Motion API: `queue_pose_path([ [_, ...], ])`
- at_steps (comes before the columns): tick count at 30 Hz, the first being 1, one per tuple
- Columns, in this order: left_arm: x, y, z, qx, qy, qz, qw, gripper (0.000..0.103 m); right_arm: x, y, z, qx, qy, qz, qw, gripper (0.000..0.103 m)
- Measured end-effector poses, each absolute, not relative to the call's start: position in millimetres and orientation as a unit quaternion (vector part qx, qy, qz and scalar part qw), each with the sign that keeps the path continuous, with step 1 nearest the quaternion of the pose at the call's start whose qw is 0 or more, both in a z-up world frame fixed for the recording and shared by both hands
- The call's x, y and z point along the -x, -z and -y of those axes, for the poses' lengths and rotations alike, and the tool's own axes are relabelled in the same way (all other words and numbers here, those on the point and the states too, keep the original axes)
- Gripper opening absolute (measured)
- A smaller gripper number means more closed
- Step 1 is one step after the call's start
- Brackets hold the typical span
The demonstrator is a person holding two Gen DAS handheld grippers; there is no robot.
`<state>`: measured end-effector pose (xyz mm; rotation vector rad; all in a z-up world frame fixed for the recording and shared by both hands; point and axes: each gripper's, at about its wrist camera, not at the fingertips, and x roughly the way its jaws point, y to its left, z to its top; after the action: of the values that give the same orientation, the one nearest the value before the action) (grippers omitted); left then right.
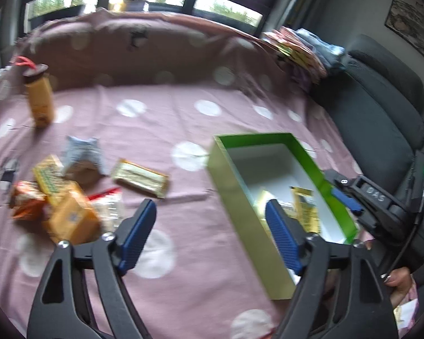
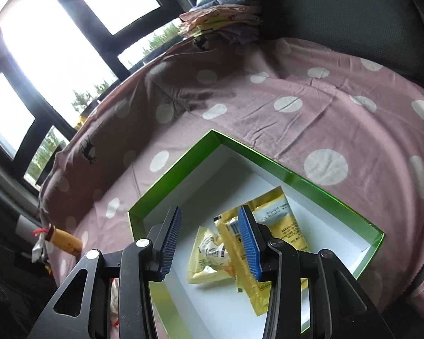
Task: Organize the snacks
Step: 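Move the right gripper back over the snack pile to the yellow cake pack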
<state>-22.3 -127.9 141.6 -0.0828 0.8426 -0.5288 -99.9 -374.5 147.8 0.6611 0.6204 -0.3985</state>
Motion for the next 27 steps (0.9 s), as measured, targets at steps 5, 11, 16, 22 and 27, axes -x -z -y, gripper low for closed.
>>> queue_pose_path([
  [5, 21.5, -129.9, 71.0, 0.062, 0.191, -0.392, 0.898, 0.086, 86.7, -156.1, 342.1, -0.283, 0.162, -0.290, 0.900, 0.046],
  [11, 16.1, -113.8, 17.2, 0.109, 0.143, -0.403, 0.897, 0.086, 61.4, -151.1, 296.0, -0.235, 0.109, -0.318, 0.912, 0.059],
  [16, 8.5, -102.2, -13.1, 0.118, 0.099, -0.425, 0.892, 0.086, 42.7, -139.6, 265.7, -0.202, 0.092, -0.352, 0.909, 0.060],
  [22, -5.7, -76.2, -35.3, 0.158, 0.087, -0.476, 0.861, 0.086, 25.5, -127.2, 233.0, -0.196, 0.043, -0.377, 0.904, 0.060],
  [27, -13.4, -60.1, -39.4, 0.186, 0.097, -0.508, 0.835, 0.086, 6.3, -109.1, 200.5, -0.203, -0.020, -0.414, 0.887, 0.060],
])
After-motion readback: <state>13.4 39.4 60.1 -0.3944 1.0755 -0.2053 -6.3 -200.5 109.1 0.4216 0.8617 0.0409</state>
